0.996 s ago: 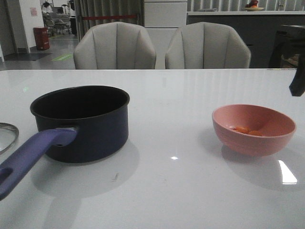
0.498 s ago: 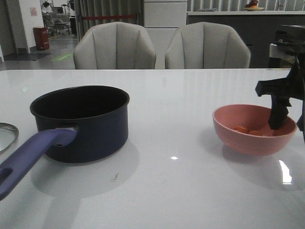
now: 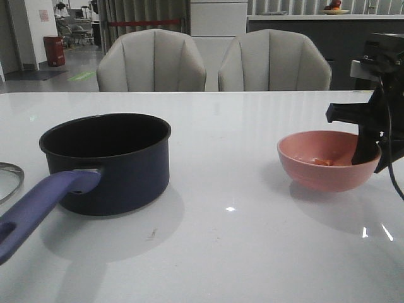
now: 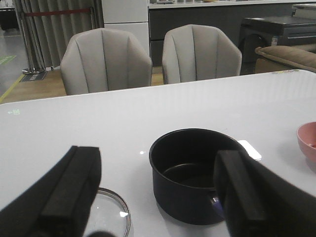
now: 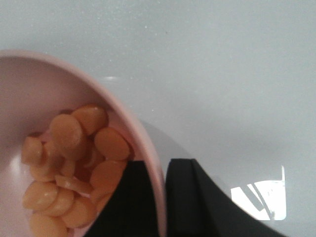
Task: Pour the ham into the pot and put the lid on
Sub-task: 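Lower the right gripper and grasp the pink bowl rim, then lift the pink bowl and carry it over the pot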
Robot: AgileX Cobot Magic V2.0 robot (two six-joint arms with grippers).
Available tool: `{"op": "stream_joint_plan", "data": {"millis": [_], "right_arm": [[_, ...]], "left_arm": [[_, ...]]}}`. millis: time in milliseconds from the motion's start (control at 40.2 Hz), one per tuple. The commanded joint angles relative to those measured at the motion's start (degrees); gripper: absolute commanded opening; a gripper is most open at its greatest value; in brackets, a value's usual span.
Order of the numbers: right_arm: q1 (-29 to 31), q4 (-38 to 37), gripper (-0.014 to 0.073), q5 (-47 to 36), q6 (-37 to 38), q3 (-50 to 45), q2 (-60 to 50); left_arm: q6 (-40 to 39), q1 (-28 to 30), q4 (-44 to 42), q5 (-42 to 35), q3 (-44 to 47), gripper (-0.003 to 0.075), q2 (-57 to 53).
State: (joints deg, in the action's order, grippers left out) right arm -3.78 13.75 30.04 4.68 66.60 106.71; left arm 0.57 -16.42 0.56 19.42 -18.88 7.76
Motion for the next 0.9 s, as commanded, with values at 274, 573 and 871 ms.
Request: {"op": "stream_joint_plan", "data": {"millis": [274,573,871], "right_arm": [[-6.19,6.87,0.0136,9.90,-8.63,13.95,-6.62],[-20.57,6.61,0.0136,11.50,-9.43,27.41,-5.51],[-30.18,-2.42,0.0136,-8.19,-9.36,28.31,-2.78]], "left_arm": [[0.17,-0.57,0.24,-5.05,-1.41,0.0511,0.76],[0.17,-0.57,0.24,-5.05,-1.41,0.0511,0.76],[0.17,-0.57,0.24,-5.05,-1.41,0.0511,0.76]]}}
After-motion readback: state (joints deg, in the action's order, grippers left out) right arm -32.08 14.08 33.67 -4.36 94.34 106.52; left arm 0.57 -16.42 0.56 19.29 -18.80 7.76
